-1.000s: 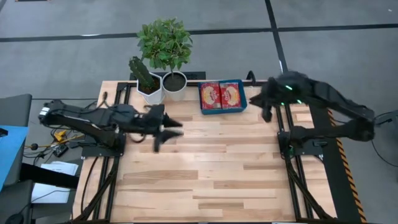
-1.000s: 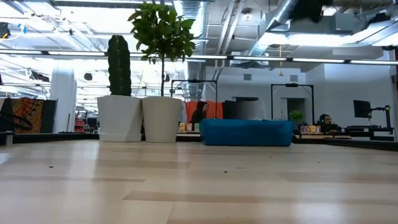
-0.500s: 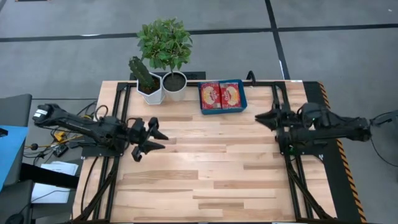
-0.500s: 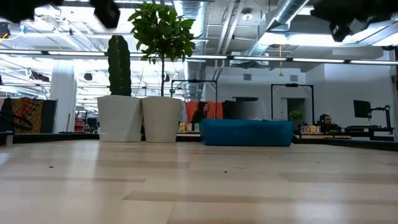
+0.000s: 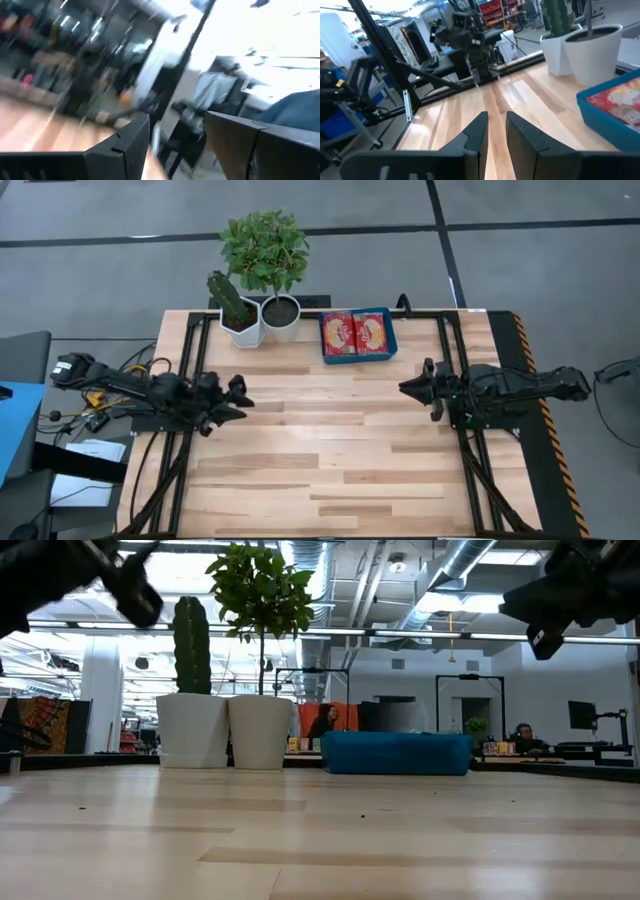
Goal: Sort popcorn bags into baskets
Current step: Return to Home Position
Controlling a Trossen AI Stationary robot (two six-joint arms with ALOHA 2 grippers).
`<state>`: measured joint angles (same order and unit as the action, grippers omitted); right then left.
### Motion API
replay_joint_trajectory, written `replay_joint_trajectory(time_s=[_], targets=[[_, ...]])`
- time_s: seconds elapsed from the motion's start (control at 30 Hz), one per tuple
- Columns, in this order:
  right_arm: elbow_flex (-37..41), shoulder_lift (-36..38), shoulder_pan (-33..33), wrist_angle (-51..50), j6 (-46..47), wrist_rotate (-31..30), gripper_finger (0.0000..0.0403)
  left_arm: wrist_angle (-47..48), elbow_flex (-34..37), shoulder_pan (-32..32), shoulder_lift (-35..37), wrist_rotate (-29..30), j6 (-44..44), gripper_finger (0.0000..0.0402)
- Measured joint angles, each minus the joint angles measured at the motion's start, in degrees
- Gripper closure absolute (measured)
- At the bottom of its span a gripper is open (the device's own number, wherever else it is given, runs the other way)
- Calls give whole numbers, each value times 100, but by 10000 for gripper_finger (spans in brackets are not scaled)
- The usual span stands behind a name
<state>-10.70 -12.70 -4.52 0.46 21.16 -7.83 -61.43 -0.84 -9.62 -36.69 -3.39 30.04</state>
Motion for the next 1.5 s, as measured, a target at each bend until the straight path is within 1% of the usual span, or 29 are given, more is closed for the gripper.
replay_joint_trajectory(time_s=[0.07,0.13,0.17,0.27,0.4,0.47,0.53,0.6,0.7,0.77,0.9,1.03,1.1,1.17,1.27,1.3,1.37,1.47,1.5], targets=[[0,6,1,64,-12,1,310,-91,-46,45,411,-275,-230,219],[0,3,20,74,-45,1,310,261,-56,86,941,-385,-397,219],[0,3,20,106,-46,0,310,591,-52,101,1200,-330,-391,219],[-2,6,20,254,-102,2,310,1792,-44,119,2051,137,-234,219],[-2,3,20,192,-115,2,310,2896,-46,117,3163,423,-364,219],[-2,3,20,24,-198,2,310,3614,-50,115,3654,629,-399,219],[-2,-1,20,-190,-104,2,310,4025,-53,113,3658,862,-381,219],[-2,-9,20,-271,87,3,310,4316,-34,103,3581,904,-382,219],[167,-29,-17,-173,-120,24,310,4557,22,100,3474,1015,-238,219],[372,-34,-56,97,-244,34,310,4652,22,100,3478,952,-261,219],[1026,31,-201,1130,-310,88,310,4713,22,97,3495,803,-397,219],[953,94,-330,1296,-567,149,310,4703,24,98,3500,687,-518,219],[660,270,-317,1056,-741,239,310,4702,26,98,3497,668,-518,219],[135,506,-277,409,-799,276,310,4687,26,98,3500,662,-554,219],[-750,892,-200,-1471,-779,175,310,4693,26,98,3499,664,-638,219],[-951,1003,-191,-1934,-775,130,310,4693,28,98,3498,664,-679,219],[-1104,1267,-168,-2257,-799,20,310,4693,28,98,3497,664,-720,219],[-973,1254,-174,-2333,-819,0,310,4712,31,98,3523,625,-734,219],[-836,1225,-177,-2081,-821,-5,310,4706,31,98,3527,601,-740,219]])
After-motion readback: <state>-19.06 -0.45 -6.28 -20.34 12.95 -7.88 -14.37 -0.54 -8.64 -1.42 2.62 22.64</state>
